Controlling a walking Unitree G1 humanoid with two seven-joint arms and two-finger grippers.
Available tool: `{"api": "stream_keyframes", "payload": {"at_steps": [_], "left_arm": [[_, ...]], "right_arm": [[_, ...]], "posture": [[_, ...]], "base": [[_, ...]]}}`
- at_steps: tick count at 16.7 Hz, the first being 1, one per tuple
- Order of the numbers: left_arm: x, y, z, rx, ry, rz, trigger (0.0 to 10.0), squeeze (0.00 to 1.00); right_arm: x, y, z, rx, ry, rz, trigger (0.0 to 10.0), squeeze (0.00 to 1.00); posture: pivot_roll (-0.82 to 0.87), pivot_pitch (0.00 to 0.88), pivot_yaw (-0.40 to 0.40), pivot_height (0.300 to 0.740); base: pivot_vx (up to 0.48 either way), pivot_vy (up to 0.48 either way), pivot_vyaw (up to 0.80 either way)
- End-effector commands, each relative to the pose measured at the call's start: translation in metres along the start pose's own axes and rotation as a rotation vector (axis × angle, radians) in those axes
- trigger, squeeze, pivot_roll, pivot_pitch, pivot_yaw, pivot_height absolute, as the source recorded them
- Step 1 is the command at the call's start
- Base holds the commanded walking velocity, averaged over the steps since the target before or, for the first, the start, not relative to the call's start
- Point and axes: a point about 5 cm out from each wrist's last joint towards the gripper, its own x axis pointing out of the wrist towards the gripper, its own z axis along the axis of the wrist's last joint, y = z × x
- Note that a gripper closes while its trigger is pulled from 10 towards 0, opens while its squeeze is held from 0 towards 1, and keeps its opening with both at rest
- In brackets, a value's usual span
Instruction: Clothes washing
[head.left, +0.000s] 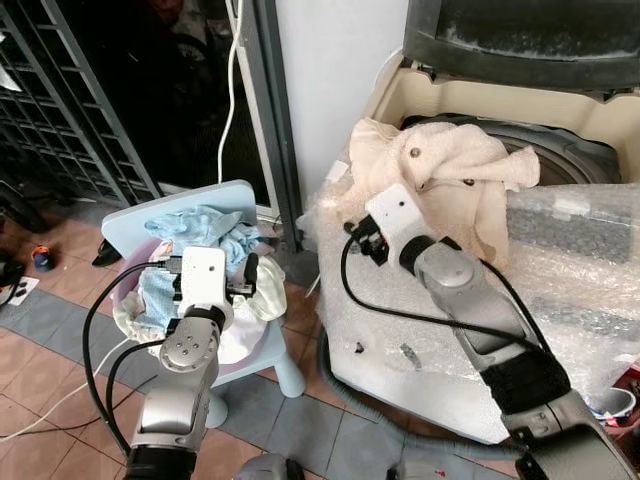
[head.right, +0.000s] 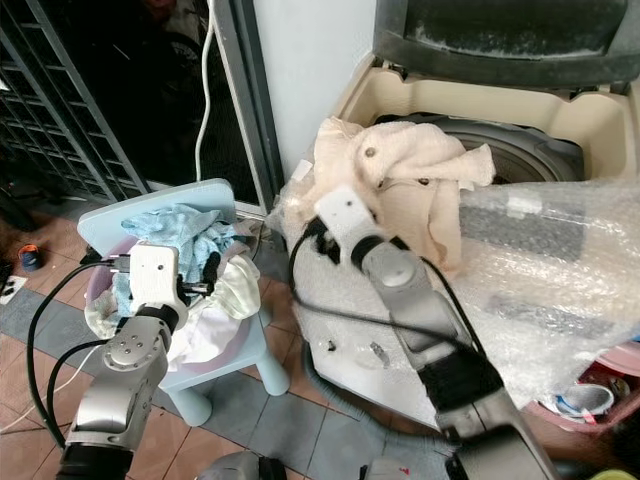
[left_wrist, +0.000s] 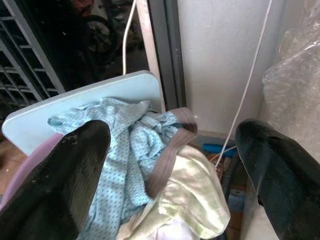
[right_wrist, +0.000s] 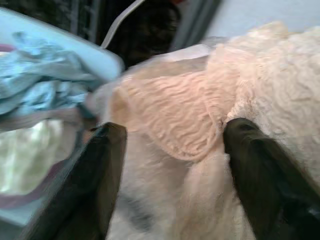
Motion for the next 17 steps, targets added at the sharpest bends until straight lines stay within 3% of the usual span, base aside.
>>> {"api": "stream_keyframes", "payload": {"at_steps": [1,5,9,11,12,13,15,17], "left_arm": [[0.0,0.005,0.0,0.02,0.007,0.019,10.0,0.0],[0.0,0.006,0.0,0.024,0.006,0.025,10.0,0.0],[0.0,0.007,0.001,0.031,0.007,0.026,10.0,0.0],[0.001,0.007,0.001,0.034,0.009,0.026,10.0,0.0],[0.001,0.007,0.001,0.036,0.009,0.029,10.0,0.0],[0.001,0.007,0.001,0.036,0.009,0.029,10.0,0.0],[0.001,0.009,0.002,0.025,-0.004,0.04,10.0,0.0],[0.002,0.008,0.004,0.023,-0.015,0.042,10.0,0.0]], "right_arm": [[-0.005,-0.041,-0.024,0.066,0.123,-0.223,10.0,1.0],[-0.018,-0.1,-0.007,0.189,-0.001,-0.542,10.0,1.0],[-0.038,-0.137,0.001,0.242,-0.068,-0.773,10.0,1.0],[-0.042,-0.132,0.01,0.202,-0.134,-0.777,10.0,1.0],[-0.045,-0.118,0.02,0.136,-0.213,-0.732,10.0,1.0],[-0.045,-0.118,0.02,0.136,-0.213,-0.732,10.0,1.0],[-0.054,-0.092,0.034,0.021,-0.345,-0.633,10.0,1.0],[-0.061,-0.079,0.036,-0.007,-0.378,-0.6,10.0,1.0]], "posture": [[-0.08,0.0,0.103,0.74],[-0.08,0.0,0.107,0.74],[-0.08,0.0,0.112,0.74],[-0.08,0.0,0.112,0.74],[-0.08,0.0,0.11,0.74],[-0.08,0.0,0.11,0.74],[-0.08,0.0,0.111,0.74],[-0.09,0.0,0.111,0.74]], "base": [[0.0,0.0,0.0],[0.0,0.0,0.0],[0.0,0.0,0.0],[0.0,0.0,0.0],[0.0,0.0,0.0],[0.0,0.0,0.0],[0.0,0.0,0.0],[0.0,0.0,0.0]]}}
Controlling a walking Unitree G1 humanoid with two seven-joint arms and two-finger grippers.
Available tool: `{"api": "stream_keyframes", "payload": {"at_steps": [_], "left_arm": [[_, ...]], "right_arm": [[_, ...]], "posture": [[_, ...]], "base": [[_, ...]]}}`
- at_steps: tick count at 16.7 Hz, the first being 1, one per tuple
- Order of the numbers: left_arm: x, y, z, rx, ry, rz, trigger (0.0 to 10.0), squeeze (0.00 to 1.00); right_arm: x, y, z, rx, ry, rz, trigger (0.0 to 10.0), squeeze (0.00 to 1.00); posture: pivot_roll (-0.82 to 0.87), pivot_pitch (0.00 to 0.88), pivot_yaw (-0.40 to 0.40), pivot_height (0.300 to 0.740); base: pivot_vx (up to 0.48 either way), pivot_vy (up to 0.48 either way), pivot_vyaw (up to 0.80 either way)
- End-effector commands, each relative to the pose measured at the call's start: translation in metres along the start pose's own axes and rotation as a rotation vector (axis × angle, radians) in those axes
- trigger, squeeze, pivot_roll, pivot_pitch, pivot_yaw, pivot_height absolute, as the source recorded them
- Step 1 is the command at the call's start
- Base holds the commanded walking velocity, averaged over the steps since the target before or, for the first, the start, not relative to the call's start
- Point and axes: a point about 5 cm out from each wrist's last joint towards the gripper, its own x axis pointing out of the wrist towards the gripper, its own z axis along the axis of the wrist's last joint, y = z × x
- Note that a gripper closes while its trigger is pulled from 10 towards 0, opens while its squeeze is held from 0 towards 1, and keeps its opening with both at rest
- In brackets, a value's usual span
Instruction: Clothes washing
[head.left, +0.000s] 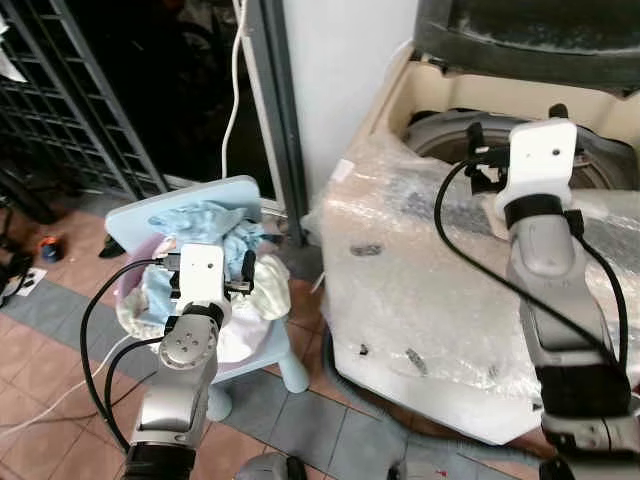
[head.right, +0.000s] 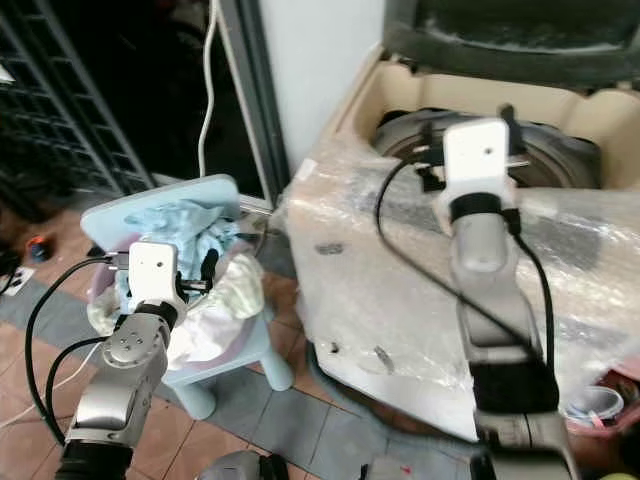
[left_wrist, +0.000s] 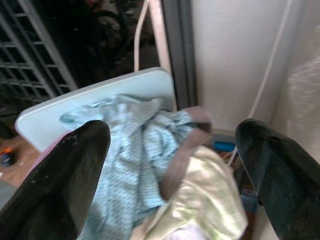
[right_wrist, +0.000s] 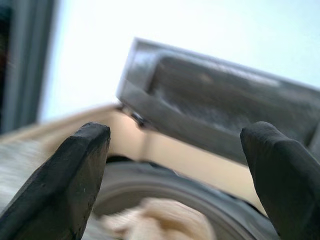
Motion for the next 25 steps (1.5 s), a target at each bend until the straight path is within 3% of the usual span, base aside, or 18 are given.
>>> {"api": "stream_keyframes", "payload": {"at_steps": [1,2,3,4,6,7,8,9,10,12,16,18,22,24,25], "left_arm": [[0.001,0.003,0.002,0.016,-0.006,0.012,10.0,0.0],[0.002,0.003,0.002,0.018,-0.004,0.011,10.0,0.0],[0.003,0.002,0.001,0.02,-0.002,0.007,10.0,0.0],[0.003,0.002,0.001,0.02,-0.001,0.004,10.0,0.0],[0.004,0.0,0.002,0.02,-0.003,-0.001,10.0,0.0],[0.004,0.0,0.002,0.019,-0.002,0.003,10.0,0.0],[0.004,0.001,0.002,0.019,-0.002,0.005,10.0,0.0],[0.004,0.001,0.002,0.019,-0.001,0.005,10.0,0.0],[0.004,0.001,0.002,0.02,0.001,0.004,10.0,0.0],[0.004,0.001,0.002,0.022,0.003,0.001,10.0,0.0],[0.005,0.0,0.002,0.024,0.003,-0.003,10.0,0.0],[0.005,0.001,0.002,0.024,0.001,0.006,10.0,0.0],[0.005,0.002,0.001,0.025,0.005,0.012,10.0,0.0],[0.005,0.001,0.001,0.027,0.006,0.01,10.0,0.0],[0.006,0.001,0.001,0.028,0.007,0.009,10.0,0.0]], "right_arm": [[-0.008,0.007,0.007,0.013,-0.029,0.035,10.0,1.0],[-0.016,0.012,0.006,0.071,-0.018,0.103,10.0,1.0],[-0.024,0.015,0.0,0.052,-0.005,0.156,10.0,1.0],[-0.028,0.013,-0.007,0.03,0.022,0.144,10.0,0.93],[-0.046,-0.003,-0.043,-0.019,0.219,-0.032,10.0,0.93],[-0.058,-0.001,-0.053,-0.033,0.285,-0.051,3.3,0.93],[-0.067,0.003,-0.06,-0.019,0.339,-0.047,0.0,0.92],[-0.074,0.008,-0.066,-0.001,0.391,-0.035,0.0,0.88],[-0.08,0.01,-0.073,0.034,0.436,-0.042,0.0,0.53],[-0.078,0.009,-0.078,0.07,0.474,-0.069,0.0,0.0],[-0.035,-0.007,-0.062,0.143,0.373,-0.139,0.0,0.0],[-0.007,-0.012,-0.043,0.252,0.252,-0.089,0.0,0.0],[0.012,-0.015,-0.039,0.279,0.253,-0.022,0.0,0.0],[0.013,-0.012,-0.039,0.301,0.245,0.026,5.8,0.0],[0.009,-0.007,-0.038,0.304,0.23,0.063,10.0,0.0]], "posture": [[-0.09,0.0,0.112,0.74],[-0.1,0.0,0.113,0.74],[-0.1,0.0,0.114,0.74],[-0.1,0.0,0.115,0.74],[-0.1,0.0,0.113,0.74],[-0.09,0.0,0.112,0.74],[-0.09,0.0,0.113,0.74],[-0.09,0.0,0.113,0.74],[-0.09,0.0,0.113,0.74],[-0.09,0.0,0.114,0.74],[-0.09,0.0,0.115,0.74],[-0.09,0.0,0.111,0.74],[-0.08,0.0,0.107,0.74],[-0.09,0.0,0.106,0.74],[-0.09,0.0,0.106,0.74]], "base": [[0.0,0.0,0.0],[0.0,0.0,0.0],[0.0,0.0,0.0],[0.0,0.0,0.0],[0.0,0.0,0.0],[0.0,0.0,0.0],[0.0,0.0,0.0],[0.0,0.0,0.0],[0.0,0.0,0.0],[0.0,0.0,0.0],[0.0,0.0,0.0],[0.0,0.0,0.0],[0.0,0.0,0.0],[0.0,0.0,0.0],[0.0,0.0,0.0]]}}
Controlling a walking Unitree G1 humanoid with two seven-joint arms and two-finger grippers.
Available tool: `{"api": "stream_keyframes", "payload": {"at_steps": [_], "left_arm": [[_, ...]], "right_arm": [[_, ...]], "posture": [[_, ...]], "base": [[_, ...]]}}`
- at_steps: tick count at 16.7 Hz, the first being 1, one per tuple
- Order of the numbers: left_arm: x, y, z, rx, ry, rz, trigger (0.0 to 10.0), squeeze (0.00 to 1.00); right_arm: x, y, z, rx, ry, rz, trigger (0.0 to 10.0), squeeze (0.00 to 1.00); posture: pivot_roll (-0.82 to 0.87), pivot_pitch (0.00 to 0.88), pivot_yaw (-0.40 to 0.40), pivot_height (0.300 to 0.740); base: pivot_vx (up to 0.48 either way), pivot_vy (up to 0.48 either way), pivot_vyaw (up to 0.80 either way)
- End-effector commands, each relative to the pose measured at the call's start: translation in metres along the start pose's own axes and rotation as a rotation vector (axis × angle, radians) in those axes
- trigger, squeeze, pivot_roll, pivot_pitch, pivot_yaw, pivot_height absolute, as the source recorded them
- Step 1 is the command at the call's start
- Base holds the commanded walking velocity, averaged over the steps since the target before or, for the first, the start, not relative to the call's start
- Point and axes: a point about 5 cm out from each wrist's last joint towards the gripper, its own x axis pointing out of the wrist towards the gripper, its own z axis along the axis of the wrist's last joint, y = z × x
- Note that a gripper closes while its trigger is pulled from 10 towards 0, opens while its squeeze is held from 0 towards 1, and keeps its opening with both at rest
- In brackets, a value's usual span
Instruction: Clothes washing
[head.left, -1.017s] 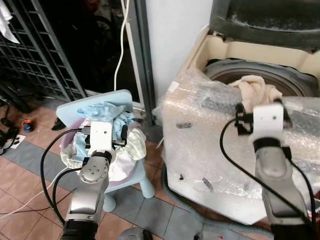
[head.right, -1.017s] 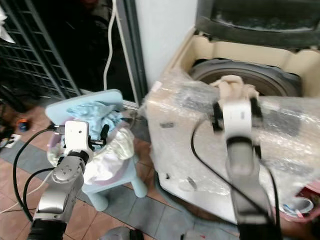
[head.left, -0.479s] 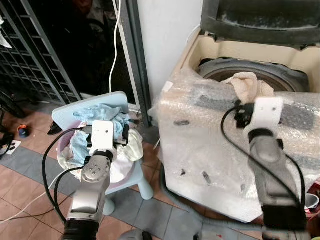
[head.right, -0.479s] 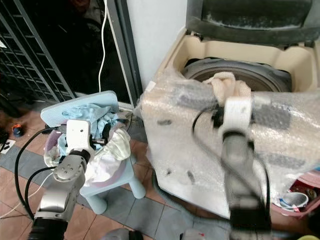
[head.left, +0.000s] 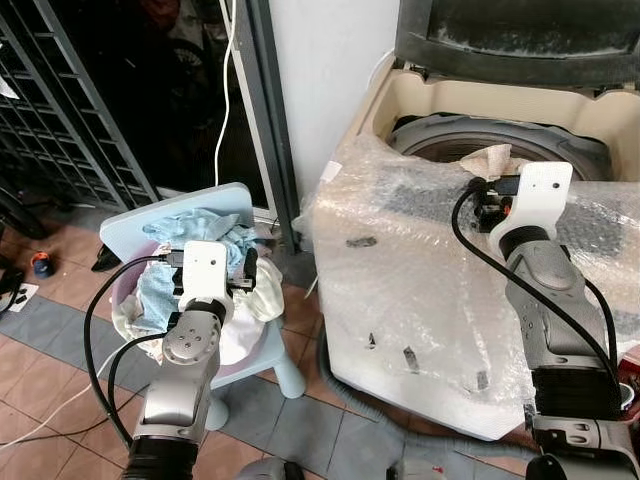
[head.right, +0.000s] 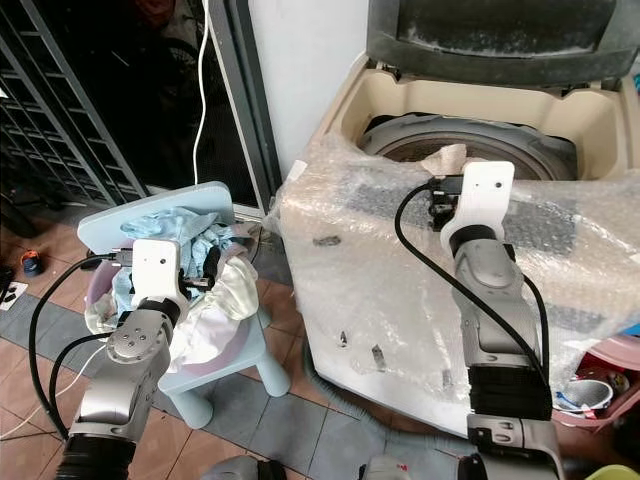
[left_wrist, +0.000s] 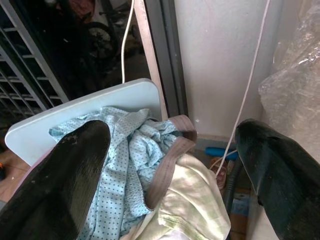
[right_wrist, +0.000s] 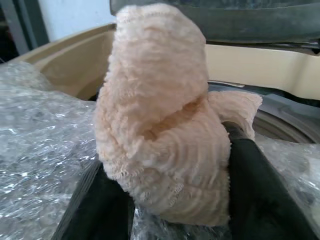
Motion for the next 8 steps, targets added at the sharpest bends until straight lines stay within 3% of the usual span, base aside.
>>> {"api": "stream_keyframes", "payload": {"at_steps": [1,2,4,5,8], "left_arm": [[0.001,0.004,-0.001,0.021,0.008,0.016,10.0,0.0],[0.001,0.004,-0.001,0.023,0.009,0.016,10.0,0.0],[0.001,0.004,-0.001,0.024,0.011,0.015,10.0,0.0],[0.001,0.003,-0.002,0.024,0.011,0.014,10.0,0.0],[0.002,0.003,-0.002,0.025,0.014,0.009,10.0,0.0]], "right_arm": [[-0.004,0.01,0.023,-0.04,-0.135,0.07,10.0,0.0],[-0.013,0.015,0.02,-0.112,-0.163,0.091,10.0,1.0],[-0.031,0.024,0.009,-0.228,-0.173,0.102,10.0,1.0],[-0.047,0.031,-0.006,-0.237,-0.144,0.098,10.0,1.0],[-0.074,0.046,-0.031,-0.215,-0.071,0.171,10.0,1.0]], "posture": [[-0.09,0.0,0.106,0.74],[-0.09,0.0,0.106,0.74],[-0.09,0.0,0.103,0.74],[-0.09,0.0,0.103,0.74],[-0.1,0.0,0.105,0.74]], "base": [[0.0,0.0,0.0],[0.0,0.0,0.0],[0.0,0.0,0.0],[0.0,0.0,0.0],[0.0,0.0,0.0]]}}
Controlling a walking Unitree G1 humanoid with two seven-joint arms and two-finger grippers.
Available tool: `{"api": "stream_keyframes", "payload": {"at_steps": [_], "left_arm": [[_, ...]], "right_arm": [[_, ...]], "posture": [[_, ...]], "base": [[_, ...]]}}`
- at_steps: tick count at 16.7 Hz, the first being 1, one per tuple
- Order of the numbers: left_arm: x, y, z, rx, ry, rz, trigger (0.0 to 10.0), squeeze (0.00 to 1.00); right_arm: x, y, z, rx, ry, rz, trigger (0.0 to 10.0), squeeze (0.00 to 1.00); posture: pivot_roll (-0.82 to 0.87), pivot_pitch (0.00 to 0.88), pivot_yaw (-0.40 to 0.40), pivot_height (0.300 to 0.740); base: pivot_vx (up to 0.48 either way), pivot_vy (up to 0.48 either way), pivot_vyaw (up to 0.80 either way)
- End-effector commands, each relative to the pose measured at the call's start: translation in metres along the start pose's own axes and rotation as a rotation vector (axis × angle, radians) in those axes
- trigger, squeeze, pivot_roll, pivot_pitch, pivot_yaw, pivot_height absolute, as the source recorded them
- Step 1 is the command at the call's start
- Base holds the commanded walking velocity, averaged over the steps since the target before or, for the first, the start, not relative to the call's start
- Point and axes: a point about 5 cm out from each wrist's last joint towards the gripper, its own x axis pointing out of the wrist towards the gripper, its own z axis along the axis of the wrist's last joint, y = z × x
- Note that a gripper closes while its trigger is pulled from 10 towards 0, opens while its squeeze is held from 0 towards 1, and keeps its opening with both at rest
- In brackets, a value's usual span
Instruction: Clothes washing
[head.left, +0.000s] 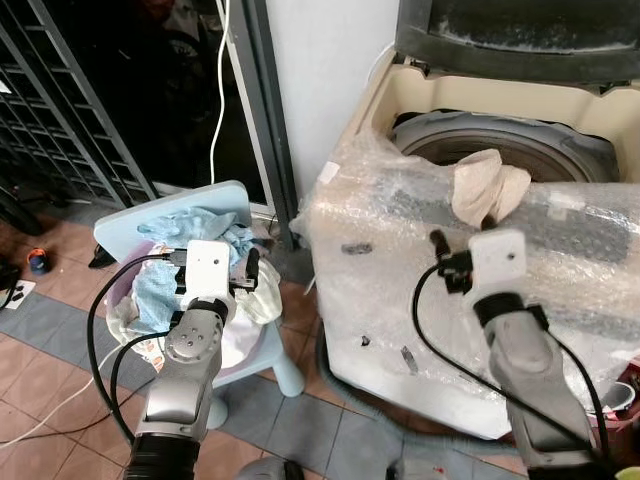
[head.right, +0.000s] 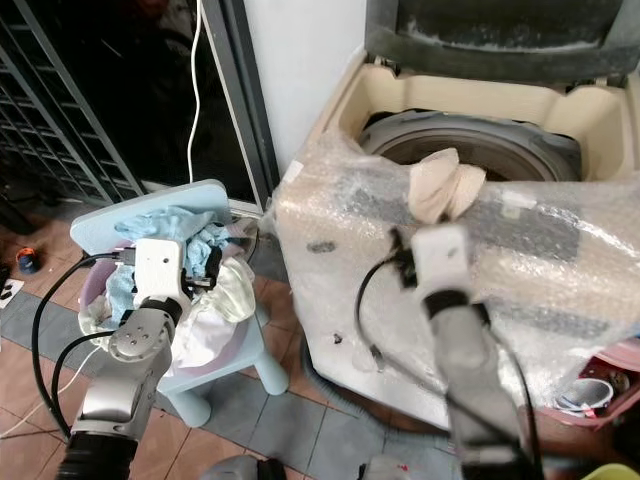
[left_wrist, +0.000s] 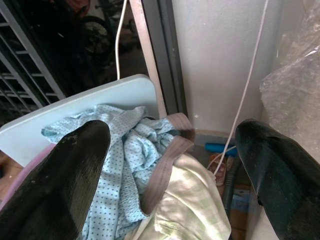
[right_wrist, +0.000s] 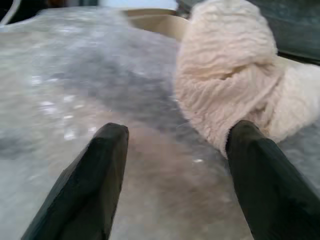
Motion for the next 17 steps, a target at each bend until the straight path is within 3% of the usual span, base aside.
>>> {"api": "stream_keyframes", "payload": {"at_steps": [1,3,6,7,10,11,12,13,14,17], "left_arm": [[0.001,0.004,-0.002,0.017,0.011,0.012,10.0,0.0],[0.001,0.004,-0.002,0.019,0.011,0.008,10.0,0.0],[0.002,0.004,-0.002,0.021,0.01,0.006,10.0,0.0],[0.002,0.004,-0.002,0.02,0.009,0.007,10.0,0.0],[0.002,0.004,-0.001,0.022,0.008,0.007,10.0,0.0],[0.002,0.004,-0.001,0.023,0.008,0.006,10.0,0.0],[0.002,0.004,-0.001,0.023,0.008,0.006,10.0,0.0],[0.002,0.004,-0.001,0.023,0.008,0.005,10.0,0.0],[0.002,0.004,-0.001,0.024,0.006,0.01,10.0,0.0],[0.001,0.005,-0.001,0.022,0.008,0.013,10.0,0.0]], "right_arm": [[-0.007,0.015,0.003,0.006,-0.03,0.085,10.0,1.0],[-0.009,0.02,0.006,0.019,-0.057,0.156,10.0,1.0],[0.002,0.005,0.02,-0.006,-0.12,0.136,10.0,1.0],[0.019,-0.01,0.043,-0.005,-0.198,0.102,10.0,1.0],[0.041,-0.021,0.069,0.003,-0.274,0.113,10.0,0.99],[0.048,-0.026,0.073,-0.003,-0.283,0.104,10.0,0.55],[0.054,-0.031,0.072,0.02,-0.265,0.073,10.0,0.35],[0.059,-0.036,0.071,0.044,-0.25,0.04,10.0,0.3],[0.061,-0.037,0.075,0.057,-0.26,0.034,10.0,0.02],[0.054,-0.022,0.073,0.073,-0.266,0.095,10.0,0.0]], "posture": [[-0.1,0.0,0.107,0.74],[-0.1,0.0,0.109,0.74],[-0.1,0.0,0.106,0.74],[-0.1,0.0,0.106,0.74],[-0.1,0.0,0.108,0.74],[-0.1,0.0,0.108,0.74],[-0.09,0.0,0.11,0.74],[-0.09,0.0,0.109,0.74],[-0.09,0.0,0.107,0.74],[-0.09,0.0,0.108,0.74]], "base": [[0.0,0.0,0.0],[0.0,0.0,0.0],[0.0,0.0,0.0],[0.0,0.0,0.0],[0.0,0.0,0.0],[0.0,0.0,0.0],[0.0,0.0,0.0],[0.0,0.0,0.0],[0.0,0.0,0.0],[0.0,0.0,0.0]]}}
